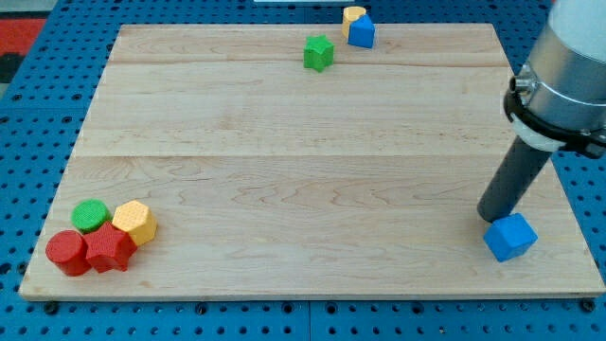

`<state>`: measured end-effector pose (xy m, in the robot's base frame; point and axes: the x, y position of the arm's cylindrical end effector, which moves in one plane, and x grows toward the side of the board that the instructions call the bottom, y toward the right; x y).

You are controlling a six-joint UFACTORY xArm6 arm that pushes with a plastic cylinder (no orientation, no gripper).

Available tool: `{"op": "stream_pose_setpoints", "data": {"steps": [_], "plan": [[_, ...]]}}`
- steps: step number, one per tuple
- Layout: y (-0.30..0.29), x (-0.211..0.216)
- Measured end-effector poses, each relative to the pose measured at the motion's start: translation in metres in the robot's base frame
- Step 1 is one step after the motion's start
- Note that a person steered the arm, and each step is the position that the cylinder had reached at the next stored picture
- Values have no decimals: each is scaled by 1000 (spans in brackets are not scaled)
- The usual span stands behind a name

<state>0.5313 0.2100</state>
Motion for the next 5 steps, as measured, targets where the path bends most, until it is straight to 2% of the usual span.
{"op": "stream_pose_setpoints", "data": {"steps": [2, 3, 4, 5], "plan": [[26, -7], [23, -48], [-17, -96], [-76, -125]]}}
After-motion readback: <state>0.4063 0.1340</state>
